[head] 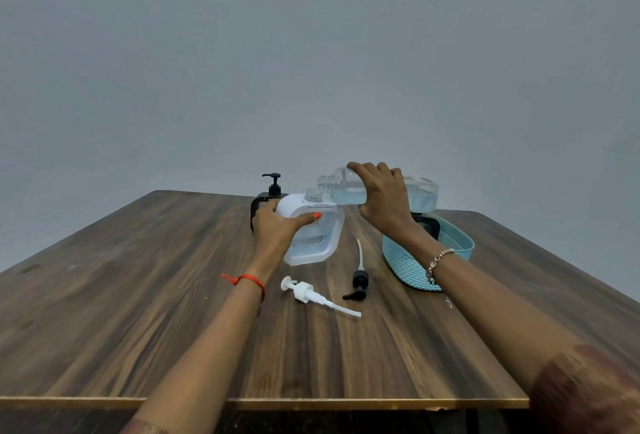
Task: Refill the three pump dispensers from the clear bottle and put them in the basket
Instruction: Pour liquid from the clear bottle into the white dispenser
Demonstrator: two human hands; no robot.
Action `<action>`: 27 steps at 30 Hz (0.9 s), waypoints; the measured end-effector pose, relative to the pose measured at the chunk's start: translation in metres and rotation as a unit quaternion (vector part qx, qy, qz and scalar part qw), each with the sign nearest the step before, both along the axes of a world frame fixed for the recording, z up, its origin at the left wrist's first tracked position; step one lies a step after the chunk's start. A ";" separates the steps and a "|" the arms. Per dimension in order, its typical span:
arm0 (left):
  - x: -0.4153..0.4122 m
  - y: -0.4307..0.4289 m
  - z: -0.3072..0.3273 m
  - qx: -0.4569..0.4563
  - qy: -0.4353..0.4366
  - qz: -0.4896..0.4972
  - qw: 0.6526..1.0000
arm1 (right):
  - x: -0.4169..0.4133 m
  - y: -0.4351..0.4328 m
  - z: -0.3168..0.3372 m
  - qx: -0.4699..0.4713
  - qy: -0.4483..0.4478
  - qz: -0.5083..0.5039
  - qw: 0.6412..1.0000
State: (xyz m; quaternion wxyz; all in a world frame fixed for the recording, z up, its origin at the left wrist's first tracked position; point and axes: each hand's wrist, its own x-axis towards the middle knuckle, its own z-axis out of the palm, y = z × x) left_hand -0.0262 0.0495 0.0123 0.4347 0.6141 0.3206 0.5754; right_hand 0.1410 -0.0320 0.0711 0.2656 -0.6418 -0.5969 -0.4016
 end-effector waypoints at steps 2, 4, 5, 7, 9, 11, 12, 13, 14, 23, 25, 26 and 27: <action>0.000 0.001 -0.001 0.002 0.001 -0.005 1.000 | 0.001 0.002 -0.001 -0.001 0.003 0.003 1.000; -0.001 0.002 -0.002 -0.002 -0.009 -0.012 1.000 | 0.002 0.004 -0.003 0.001 0.012 0.010 1.000; -0.002 0.003 -0.002 -0.004 -0.016 -0.016 1.000 | 0.003 0.005 -0.003 0.003 0.019 0.016 1.000; -0.003 0.004 -0.002 -0.006 -0.026 -0.025 0.999 | 0.004 0.008 -0.004 0.004 0.042 0.031 0.999; -0.004 0.006 -0.002 -0.010 -0.028 -0.034 0.999 | 0.003 0.012 -0.004 0.004 0.075 0.053 0.996; -0.006 0.009 -0.002 -0.016 -0.031 -0.047 0.998 | 0.002 0.016 -0.002 0.012 0.137 0.091 0.986; -0.007 0.010 -0.002 -0.018 -0.034 -0.054 0.998 | 0.001 0.017 0.000 0.016 0.183 0.121 0.975; -0.008 0.012 -0.003 -0.020 -0.037 -0.063 0.997 | 0.002 0.019 0.003 0.020 0.236 0.154 0.959; -0.009 0.014 -0.003 -0.022 -0.039 -0.072 0.996 | 0.004 0.020 0.006 0.021 0.288 0.183 0.940; -0.024 0.037 -0.010 -0.080 -0.098 -0.207 0.970 | 0.018 0.046 -0.014 -0.022 0.537 0.254 0.804; -0.026 0.041 -0.014 -0.074 -0.105 -0.222 0.967 | 0.020 0.054 -0.024 -0.037 0.565 0.261 0.782; -0.027 0.042 -0.015 -0.065 -0.107 -0.227 0.966 | 0.020 0.058 -0.028 -0.042 0.577 0.264 0.772; -0.028 0.044 -0.016 -0.054 -0.107 -0.234 0.965 | 0.021 0.061 -0.033 -0.048 0.584 0.264 0.767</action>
